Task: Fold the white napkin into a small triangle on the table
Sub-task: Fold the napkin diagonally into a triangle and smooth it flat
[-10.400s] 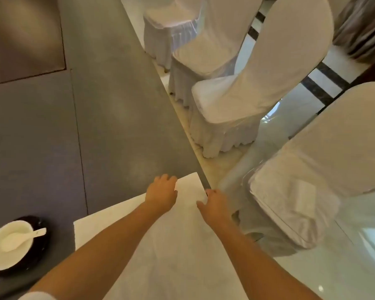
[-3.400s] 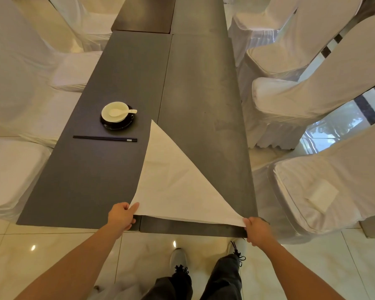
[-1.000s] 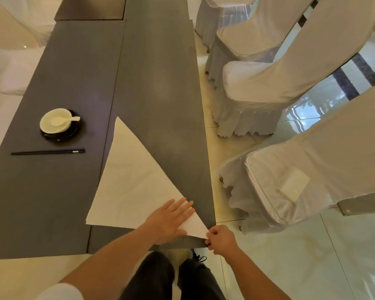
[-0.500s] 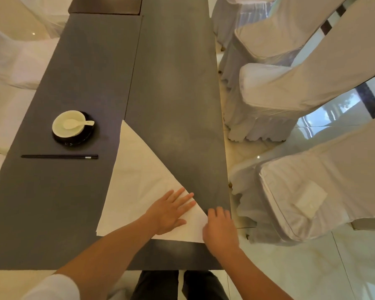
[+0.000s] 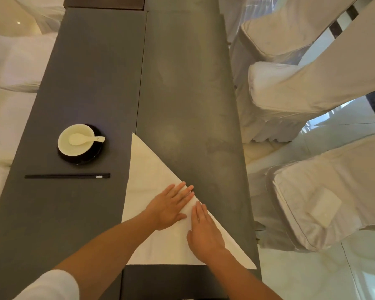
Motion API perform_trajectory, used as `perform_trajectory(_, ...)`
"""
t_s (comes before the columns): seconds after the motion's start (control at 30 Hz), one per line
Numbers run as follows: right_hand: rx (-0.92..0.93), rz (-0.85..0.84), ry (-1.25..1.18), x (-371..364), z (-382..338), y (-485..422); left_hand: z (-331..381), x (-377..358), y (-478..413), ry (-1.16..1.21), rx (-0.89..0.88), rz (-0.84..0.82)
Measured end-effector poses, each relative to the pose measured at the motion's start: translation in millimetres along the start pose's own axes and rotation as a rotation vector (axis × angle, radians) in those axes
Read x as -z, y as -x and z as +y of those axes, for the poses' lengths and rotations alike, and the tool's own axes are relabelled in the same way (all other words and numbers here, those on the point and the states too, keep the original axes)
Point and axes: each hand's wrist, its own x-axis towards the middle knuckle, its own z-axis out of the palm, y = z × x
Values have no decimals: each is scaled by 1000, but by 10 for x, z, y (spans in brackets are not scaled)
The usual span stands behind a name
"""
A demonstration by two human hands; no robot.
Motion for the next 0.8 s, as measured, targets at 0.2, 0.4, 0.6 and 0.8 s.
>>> perform_trajectory(0.2, -27, -32, -43, 86, -245, -305, -425, 51, 14, 2, 30, 12)
perform_trajectory(0.4, -5, -51, -32, 170, -444, -554, -818, 79, 42, 25, 83, 40)
perform_trajectory(0.6, 26, -54, 11, 220, -608, -760, -1224, 120, 18, 42, 145, 33)
perform_trajectory(0.8, -2, -43, 75, 178, -654, -818, -1519, 172, 18, 50, 227, 65)
